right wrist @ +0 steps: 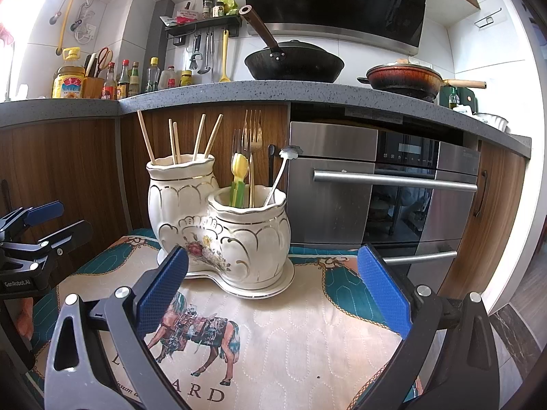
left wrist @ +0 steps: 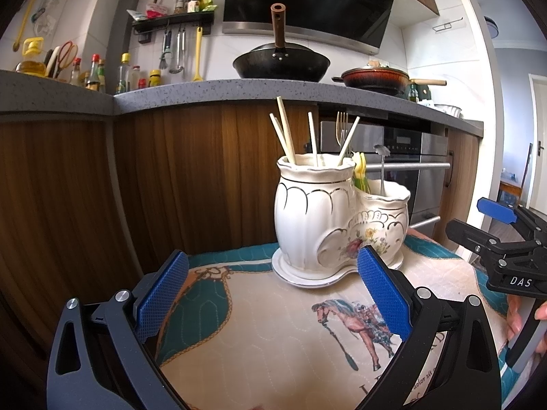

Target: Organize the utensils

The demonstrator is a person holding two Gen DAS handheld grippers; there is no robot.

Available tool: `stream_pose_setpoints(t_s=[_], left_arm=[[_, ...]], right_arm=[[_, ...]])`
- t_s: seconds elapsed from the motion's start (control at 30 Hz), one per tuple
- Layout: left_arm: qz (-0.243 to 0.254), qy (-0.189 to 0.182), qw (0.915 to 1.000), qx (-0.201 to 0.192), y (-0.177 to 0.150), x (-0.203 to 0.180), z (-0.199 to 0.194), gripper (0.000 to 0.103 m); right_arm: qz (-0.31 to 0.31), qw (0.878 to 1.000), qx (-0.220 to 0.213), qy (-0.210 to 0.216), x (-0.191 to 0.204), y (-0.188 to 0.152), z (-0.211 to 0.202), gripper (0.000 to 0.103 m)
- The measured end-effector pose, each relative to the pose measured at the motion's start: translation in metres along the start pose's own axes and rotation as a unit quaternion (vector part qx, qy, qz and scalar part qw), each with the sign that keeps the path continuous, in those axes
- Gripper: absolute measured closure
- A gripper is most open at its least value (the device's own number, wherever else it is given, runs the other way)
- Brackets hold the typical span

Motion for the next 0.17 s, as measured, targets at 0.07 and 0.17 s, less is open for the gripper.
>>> stream_pose_setpoints(t_s=[0.07, 0.17], left_arm=[[0.000, 0.000, 1.0000, 0.000, -0.0002, 0.0001, 0.0002, 0.005], [-0.001, 0.000, 1.0000, 0.002, 0.0001, -0.0002, 0.0000, 0.005]], right_arm=[[0.000, 1.000, 0.000, 0.000, -0.0001, 0.0001, 0.0002, 0.005], [0.001, 1.000, 0.002, -0.001, 0.0002, -0.0013, -0.0005, 0.005]])
Point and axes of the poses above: each gripper's, at about its wrist camera, not at the fingertips, and z roughly the way its jaws point, x to its left, y to its top, the point moved 10 cm from there along z, roughly the way its jaws point, and after that the axes turned 2 degrees about z, right-handed, at the moved point
